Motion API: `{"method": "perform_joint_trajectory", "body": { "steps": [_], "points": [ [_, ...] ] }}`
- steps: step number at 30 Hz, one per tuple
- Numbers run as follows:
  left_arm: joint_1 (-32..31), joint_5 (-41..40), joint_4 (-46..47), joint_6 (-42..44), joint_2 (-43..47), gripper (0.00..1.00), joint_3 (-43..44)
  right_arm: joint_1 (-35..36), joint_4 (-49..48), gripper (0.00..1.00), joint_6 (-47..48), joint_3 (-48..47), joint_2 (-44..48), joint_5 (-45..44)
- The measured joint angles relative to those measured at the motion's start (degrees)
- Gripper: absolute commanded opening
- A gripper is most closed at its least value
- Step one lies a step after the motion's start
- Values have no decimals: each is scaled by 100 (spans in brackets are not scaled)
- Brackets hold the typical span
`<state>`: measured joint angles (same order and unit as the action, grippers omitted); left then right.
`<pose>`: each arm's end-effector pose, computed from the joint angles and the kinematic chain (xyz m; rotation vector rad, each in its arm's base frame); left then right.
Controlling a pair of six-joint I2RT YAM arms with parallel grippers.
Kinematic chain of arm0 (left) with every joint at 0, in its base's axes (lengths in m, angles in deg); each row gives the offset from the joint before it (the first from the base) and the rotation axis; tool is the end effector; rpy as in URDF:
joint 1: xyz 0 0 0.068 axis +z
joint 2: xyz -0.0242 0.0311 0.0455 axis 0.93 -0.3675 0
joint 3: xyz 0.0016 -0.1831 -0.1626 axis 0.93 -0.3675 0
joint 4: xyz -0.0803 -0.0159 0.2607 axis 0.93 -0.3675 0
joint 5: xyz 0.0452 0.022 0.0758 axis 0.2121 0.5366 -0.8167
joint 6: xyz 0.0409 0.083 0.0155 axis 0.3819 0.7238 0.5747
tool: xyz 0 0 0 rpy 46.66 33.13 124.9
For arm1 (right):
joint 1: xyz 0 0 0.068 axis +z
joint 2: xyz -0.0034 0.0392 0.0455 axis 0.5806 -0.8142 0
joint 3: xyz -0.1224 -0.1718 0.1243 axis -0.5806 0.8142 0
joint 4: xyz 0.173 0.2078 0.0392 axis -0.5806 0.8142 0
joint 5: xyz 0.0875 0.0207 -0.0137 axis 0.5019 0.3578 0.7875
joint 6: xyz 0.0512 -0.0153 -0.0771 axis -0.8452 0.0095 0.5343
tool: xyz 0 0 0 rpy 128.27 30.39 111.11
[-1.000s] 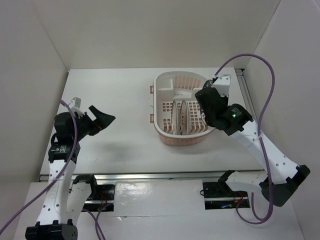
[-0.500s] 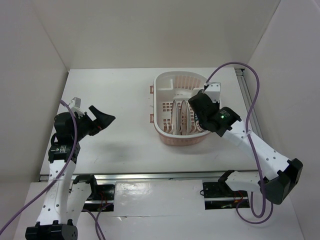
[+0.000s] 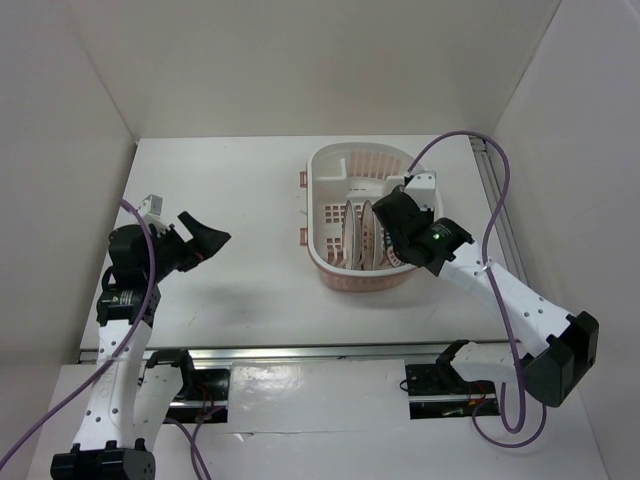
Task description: Load the plates into the dish rack
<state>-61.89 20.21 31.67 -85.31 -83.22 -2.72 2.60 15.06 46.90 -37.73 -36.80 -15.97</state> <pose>0.2403 -0.0088 0.2764 -0.4924 1.8925 -0.8201 0.2557 0.1231 0.2709 0.1149 2.1729 -0.3648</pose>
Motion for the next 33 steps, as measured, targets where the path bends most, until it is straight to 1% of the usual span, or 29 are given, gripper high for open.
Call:
{"method": "perform_joint_trajectory", "body": {
  "steps": [14,24,26,31,32,33],
  "points": [
    [0,-48,-120,24,61,100,0,0,-275,0,-142,361,-22,0],
    [0,-61,-138,24,61,100,0,68,-310,0,-177,442,-55,-46],
    [0,-68,-138,26,61,100,0,101,-321,4,-199,479,-61,-46],
    [0,-103,-138,26,57,100,0,192,-337,9,-260,568,-63,-63],
    [0,-105,-138,26,57,100,0,203,-337,11,-264,575,-63,-76],
    [0,-107,-138,26,57,100,0,208,-339,17,-273,581,-63,-87]
  ]
}}
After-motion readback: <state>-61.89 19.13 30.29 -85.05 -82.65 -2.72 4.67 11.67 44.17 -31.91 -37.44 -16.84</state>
